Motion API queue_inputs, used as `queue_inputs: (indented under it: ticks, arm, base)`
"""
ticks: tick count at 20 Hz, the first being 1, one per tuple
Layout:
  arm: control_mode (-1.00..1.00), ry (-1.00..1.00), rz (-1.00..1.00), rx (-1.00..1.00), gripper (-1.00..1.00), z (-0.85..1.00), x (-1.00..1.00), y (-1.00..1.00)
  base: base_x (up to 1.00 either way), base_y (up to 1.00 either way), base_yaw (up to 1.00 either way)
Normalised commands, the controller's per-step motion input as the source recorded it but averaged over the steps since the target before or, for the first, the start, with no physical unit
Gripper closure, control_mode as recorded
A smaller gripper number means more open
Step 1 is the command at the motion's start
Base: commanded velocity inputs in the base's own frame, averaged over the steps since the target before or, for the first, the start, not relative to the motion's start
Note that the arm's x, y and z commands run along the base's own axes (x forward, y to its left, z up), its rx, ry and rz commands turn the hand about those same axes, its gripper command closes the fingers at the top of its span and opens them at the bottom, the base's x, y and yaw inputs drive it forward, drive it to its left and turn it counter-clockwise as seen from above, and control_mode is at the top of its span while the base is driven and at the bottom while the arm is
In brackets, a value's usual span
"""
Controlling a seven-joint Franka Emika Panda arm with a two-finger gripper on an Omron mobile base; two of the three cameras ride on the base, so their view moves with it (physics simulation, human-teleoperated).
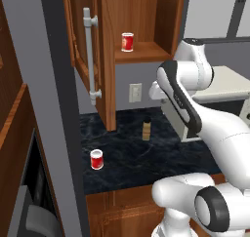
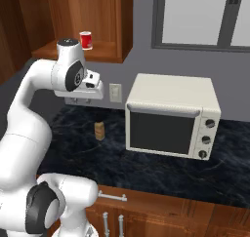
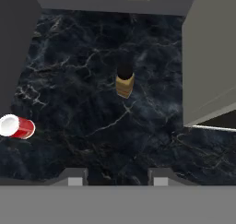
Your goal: Restock the canned food cabinet by taking the new fresh canned food from the counter and placing it in the cabinet. Then, take the old canned food from the cabinet and place it on the counter.
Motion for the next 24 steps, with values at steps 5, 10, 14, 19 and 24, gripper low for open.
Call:
queue_inputs:
  ticks: [5,10,14,19,24]
  arm:
    - [-1.00,-0.01,0.02,0.00,-1.00,0.00,-0.30,0.30]
    - [-1.00,-0.02,0.14,0.00,-1.00,-0.07,-0.72,0.81]
    - [-1.00,0.00,0.25,0.00,-1.00,-0.39,-0.51,0.89]
    - [-1.00,0.00,0.30,0.00,-1.00,-0.57,-0.07,0.34]
    - [-1.00,0.01,0.27,0.00,-1.00,-0.43,0.01,0.08]
  base:
    - [0.00,0.00,0.00]
    - [0.00,0.00,0.00]
    - [0.00,0.00,0.00]
    - [0.00,0.00,0.00]
    - [0.00,0.00,0.00]
